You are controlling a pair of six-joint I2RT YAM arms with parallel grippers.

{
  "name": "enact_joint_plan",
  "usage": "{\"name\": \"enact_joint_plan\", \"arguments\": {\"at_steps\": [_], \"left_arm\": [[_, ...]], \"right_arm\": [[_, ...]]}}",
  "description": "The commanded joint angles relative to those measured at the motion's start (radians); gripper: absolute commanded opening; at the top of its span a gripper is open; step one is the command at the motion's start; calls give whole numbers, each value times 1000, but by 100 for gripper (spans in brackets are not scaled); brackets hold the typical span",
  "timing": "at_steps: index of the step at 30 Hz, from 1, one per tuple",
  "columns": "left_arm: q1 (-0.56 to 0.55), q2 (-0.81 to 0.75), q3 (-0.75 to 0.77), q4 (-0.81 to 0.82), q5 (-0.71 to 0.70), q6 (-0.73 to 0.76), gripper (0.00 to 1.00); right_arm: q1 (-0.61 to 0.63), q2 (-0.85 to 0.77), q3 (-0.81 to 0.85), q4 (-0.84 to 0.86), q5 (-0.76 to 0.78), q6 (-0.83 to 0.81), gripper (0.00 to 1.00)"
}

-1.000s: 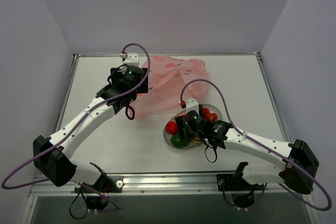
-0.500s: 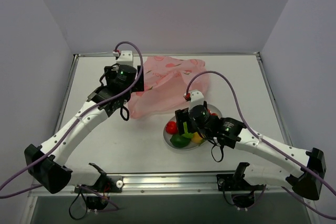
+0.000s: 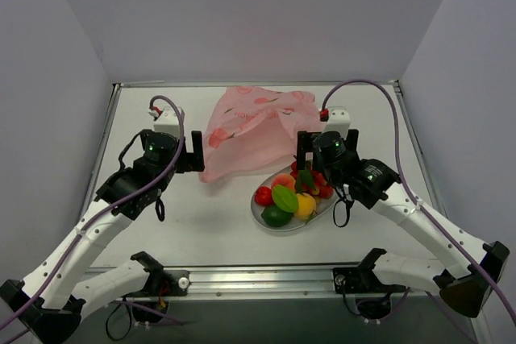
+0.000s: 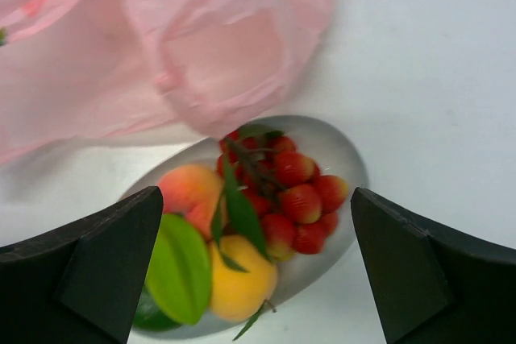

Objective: Take the fake fruits out of the plastic bag

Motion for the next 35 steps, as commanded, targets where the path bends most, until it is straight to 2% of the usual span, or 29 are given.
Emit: {"name": "enact_joint_plan", "arguments": {"at_steps": [1, 6, 15, 24, 35], "left_arm": [[4, -49, -59, -51, 47, -5, 89], [13, -98, -74, -61, -5, 3, 89], [139, -92, -90, -15, 149, -3, 89], [147, -83, -89, -15, 160, -6, 89], [148, -83, -93, -11, 163, -14, 89]], "right_arm": [[-55, -56, -6, -36, 82, -8, 99], [-57, -110, -64, -34, 137, 8, 100], [-57, -145, -118, -38, 180, 32, 100], [-57, -191, -125, -34, 226, 44, 100], [-57, -125, -118, -57, 247, 80, 100]]}}
